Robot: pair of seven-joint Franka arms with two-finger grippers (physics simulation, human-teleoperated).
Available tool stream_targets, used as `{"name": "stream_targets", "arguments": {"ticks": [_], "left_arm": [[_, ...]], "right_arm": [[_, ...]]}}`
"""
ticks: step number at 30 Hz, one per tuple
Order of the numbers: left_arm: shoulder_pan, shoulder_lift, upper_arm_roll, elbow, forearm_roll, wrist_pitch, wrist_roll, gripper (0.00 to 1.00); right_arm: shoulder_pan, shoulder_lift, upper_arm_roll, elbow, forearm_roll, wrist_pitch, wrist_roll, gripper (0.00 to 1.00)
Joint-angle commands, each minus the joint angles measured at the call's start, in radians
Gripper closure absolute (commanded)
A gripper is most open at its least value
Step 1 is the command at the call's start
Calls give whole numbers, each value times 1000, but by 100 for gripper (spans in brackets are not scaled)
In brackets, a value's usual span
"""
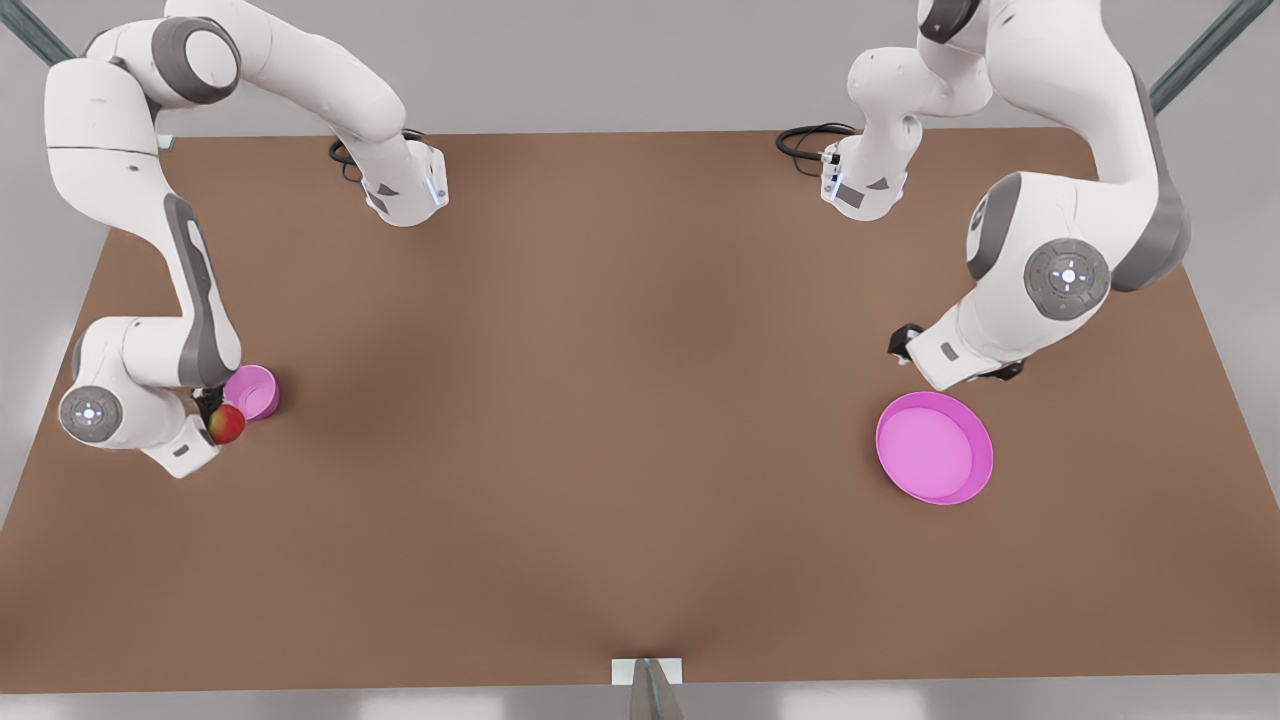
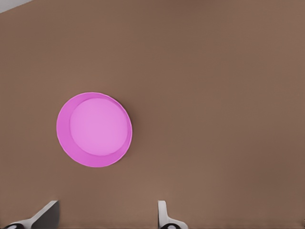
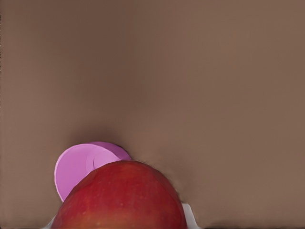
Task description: Use the left arm to pick up the apple from the plate, transfer it to the gripper of the right arm, and then use the right arm to place it into the bowl
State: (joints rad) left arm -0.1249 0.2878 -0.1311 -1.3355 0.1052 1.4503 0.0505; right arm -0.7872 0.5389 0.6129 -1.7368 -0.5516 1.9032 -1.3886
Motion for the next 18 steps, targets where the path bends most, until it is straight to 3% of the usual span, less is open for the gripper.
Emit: {"name": "stream_targets", "arguments": {"ticks": [1,18], "left_arm": [[2,1,-1,1,7,-28,-63,0],[-2,33,-1,-1,76,2,-69,0]], "right_arm": [[-26,-33,2,-58,-11,132,214,35],[-125,-66,2,-236,-11,226,249,35]]}}
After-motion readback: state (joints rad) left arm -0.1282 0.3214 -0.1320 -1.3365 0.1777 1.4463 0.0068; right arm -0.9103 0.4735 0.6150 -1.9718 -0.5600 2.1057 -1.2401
